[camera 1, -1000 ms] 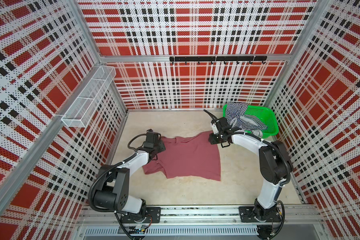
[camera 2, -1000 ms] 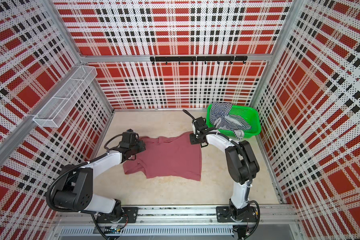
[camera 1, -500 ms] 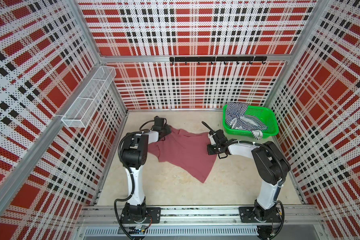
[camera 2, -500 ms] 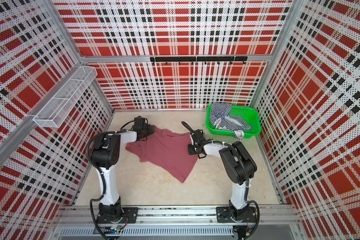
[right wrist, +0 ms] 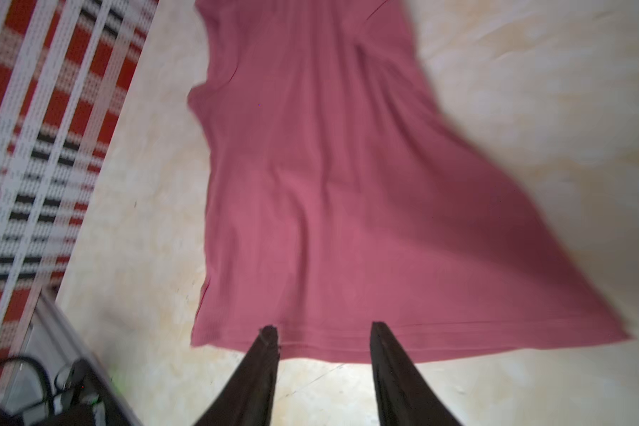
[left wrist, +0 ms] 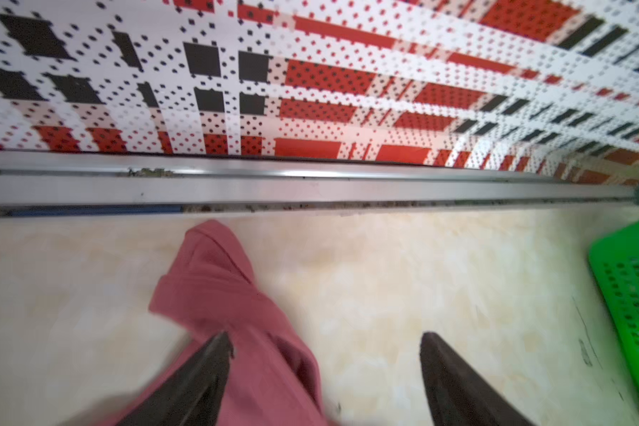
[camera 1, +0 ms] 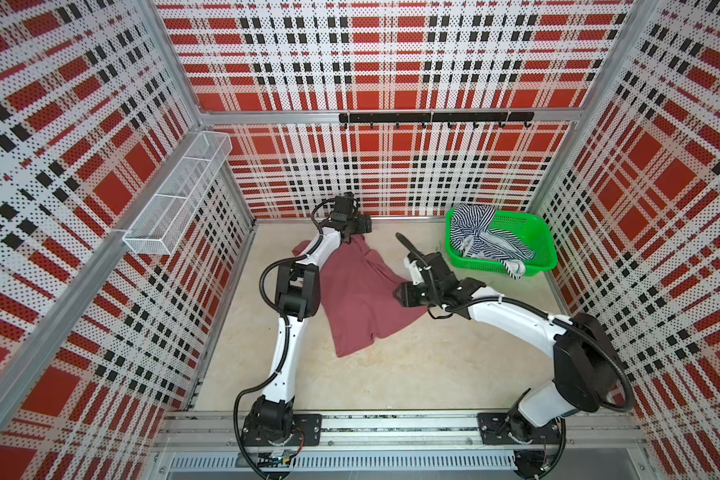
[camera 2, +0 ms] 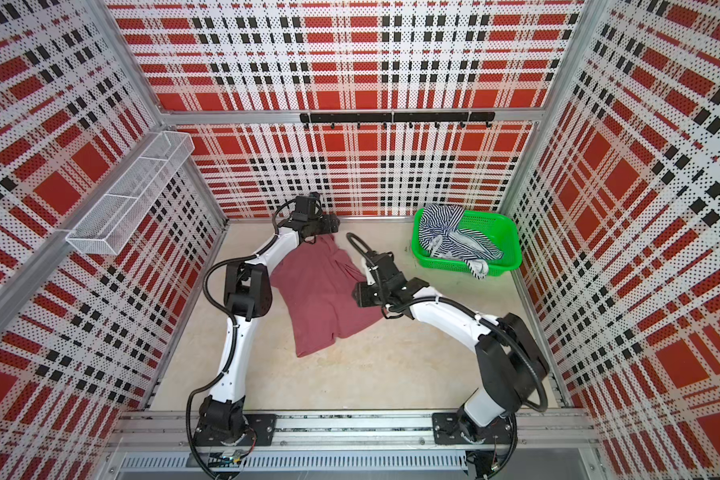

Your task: Fold and stack the tank tops

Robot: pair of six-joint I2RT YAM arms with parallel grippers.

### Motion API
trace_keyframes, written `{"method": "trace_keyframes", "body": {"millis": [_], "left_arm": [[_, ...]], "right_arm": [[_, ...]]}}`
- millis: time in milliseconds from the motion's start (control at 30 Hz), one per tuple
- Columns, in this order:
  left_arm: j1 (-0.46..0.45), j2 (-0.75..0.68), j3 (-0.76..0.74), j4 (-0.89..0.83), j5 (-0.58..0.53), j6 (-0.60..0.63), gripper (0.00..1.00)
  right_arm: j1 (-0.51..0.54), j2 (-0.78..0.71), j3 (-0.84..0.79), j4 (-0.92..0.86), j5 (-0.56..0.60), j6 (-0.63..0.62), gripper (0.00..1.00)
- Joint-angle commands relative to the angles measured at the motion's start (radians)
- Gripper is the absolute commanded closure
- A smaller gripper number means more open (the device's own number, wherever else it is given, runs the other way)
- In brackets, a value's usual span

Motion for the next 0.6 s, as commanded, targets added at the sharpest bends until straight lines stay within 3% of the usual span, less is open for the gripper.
{"method": "trace_keyframes", "body": {"millis": [0,133,333,433,567], "left_arm": [[-0.032,-0.296,-0.207,-0.065,-0.152,0.089,0.12],[-0.091,-0.671,-0.635,-0.074,-0.241,-0.005,0.15],[-0.228,-1.143,-1.215,-0.186,-0.133,-0.351,0.31],[-0.323,-1.295,-1.425,-0.177,-0.055,-0.553,0.37],[-0.383,-1.372,-1.588,-0.105,-0.008,-0.703,0.37]], "right_arm": [[-0.102,-0.005,-0.007,-0.14,0.037,-0.084,0.58],[-0.19,0.05,0.039,-0.185,0.003,-0.163,0.6],[-0.245,0.124,0.11,-0.194,-0.033,-0.218,0.6],[-0.26,0.157,0.142,-0.202,-0.041,-0.236,0.61],[-0.27,0.187,0.172,-0.22,-0.035,-0.252,0.6]]}}
